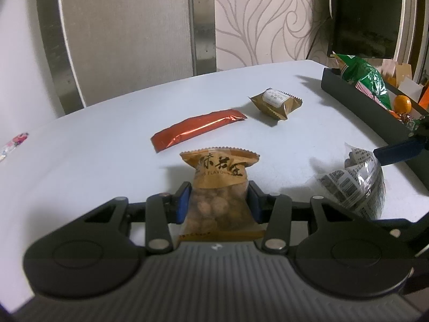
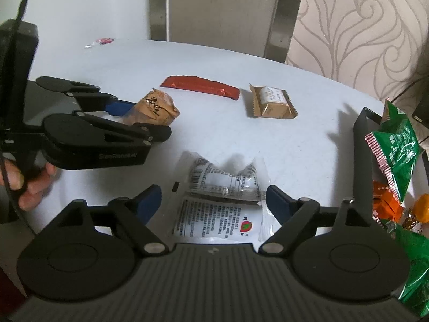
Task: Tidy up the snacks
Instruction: 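Lift the peanut bag with the left gripper while the right grasps the clear plastic bag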
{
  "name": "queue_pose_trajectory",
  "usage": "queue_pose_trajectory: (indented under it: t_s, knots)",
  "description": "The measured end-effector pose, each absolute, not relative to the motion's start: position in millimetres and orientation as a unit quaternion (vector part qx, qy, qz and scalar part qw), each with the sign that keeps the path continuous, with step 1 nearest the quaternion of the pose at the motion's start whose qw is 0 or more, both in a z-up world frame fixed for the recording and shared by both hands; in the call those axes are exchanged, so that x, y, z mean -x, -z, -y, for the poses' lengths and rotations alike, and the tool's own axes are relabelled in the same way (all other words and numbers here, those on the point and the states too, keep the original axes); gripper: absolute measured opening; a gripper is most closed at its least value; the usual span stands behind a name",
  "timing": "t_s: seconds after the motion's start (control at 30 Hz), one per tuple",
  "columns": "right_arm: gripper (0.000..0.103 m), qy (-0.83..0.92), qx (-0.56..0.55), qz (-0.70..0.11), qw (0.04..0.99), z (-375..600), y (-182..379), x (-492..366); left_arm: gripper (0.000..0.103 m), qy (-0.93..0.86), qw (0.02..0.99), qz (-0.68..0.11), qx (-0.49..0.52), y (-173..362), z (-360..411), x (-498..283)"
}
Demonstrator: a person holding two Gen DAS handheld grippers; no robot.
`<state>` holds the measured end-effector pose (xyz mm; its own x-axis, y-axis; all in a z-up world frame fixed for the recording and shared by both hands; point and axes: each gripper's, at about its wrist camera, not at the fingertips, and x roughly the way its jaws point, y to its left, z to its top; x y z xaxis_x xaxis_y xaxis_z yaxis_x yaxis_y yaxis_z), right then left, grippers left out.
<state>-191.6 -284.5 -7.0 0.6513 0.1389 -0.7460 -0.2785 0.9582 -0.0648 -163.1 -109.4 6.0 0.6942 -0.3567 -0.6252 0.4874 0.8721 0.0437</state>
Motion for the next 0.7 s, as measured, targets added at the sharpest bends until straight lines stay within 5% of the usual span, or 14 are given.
queue_pose_trajectory:
  t_s: [0.4,0.7]
  knots:
    - [0.076,-0.09,0.071,-0.403,0.908,297,14,190,0.048,0.226,0.918,-0.309,-0.105,-5,109,166]
    - [0.083,-0.077,0.097,-0.406,0.906,285,20,188,0.049,0.226,0.917,-0.311,-0.105,-5,110,165]
